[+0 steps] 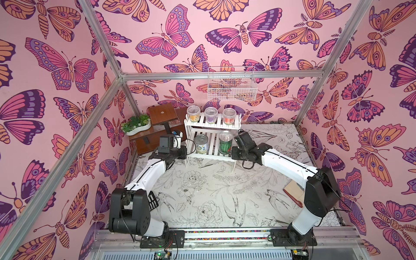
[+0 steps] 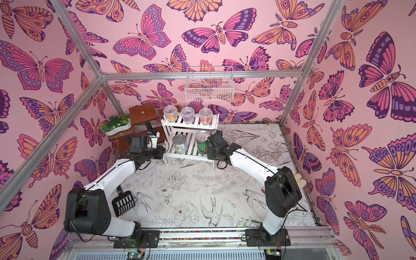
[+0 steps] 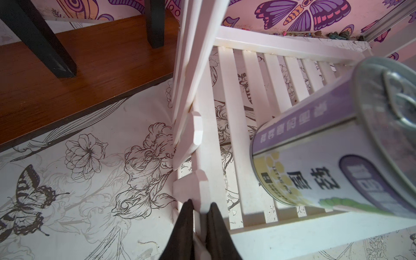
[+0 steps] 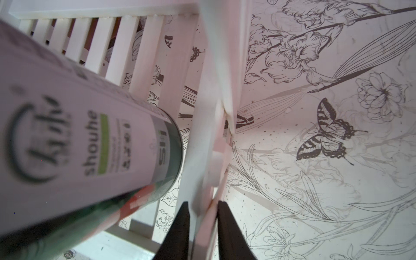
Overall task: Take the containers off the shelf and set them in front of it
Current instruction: Move the shelf to the center of the board.
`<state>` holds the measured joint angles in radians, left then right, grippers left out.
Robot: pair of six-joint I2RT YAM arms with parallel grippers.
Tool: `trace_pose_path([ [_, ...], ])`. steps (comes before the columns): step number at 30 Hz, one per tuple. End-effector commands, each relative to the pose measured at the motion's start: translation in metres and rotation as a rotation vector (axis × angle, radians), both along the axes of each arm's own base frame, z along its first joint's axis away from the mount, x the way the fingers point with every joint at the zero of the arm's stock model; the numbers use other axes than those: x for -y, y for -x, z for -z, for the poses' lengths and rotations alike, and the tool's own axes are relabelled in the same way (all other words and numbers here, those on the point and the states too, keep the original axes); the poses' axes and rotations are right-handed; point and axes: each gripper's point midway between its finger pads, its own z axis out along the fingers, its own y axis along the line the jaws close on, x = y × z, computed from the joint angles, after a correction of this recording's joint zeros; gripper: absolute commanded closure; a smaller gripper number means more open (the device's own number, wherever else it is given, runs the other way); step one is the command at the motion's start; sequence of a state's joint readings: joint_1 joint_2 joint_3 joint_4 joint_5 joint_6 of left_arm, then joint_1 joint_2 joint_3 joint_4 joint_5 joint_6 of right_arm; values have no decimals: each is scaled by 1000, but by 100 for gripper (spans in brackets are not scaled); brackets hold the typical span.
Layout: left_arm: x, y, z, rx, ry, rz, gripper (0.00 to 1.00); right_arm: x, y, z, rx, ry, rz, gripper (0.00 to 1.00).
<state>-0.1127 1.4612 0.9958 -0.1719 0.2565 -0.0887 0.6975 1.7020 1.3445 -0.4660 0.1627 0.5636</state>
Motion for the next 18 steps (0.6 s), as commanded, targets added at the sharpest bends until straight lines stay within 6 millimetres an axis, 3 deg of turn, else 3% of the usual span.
trace_pose_path([
  [1,14,28,28,-106,-8,73,92,32,7,-2,-12,127,-15,78],
  [18,51,70,41,-166,-21,96,97,99,20,-3,4,209,-6,78],
])
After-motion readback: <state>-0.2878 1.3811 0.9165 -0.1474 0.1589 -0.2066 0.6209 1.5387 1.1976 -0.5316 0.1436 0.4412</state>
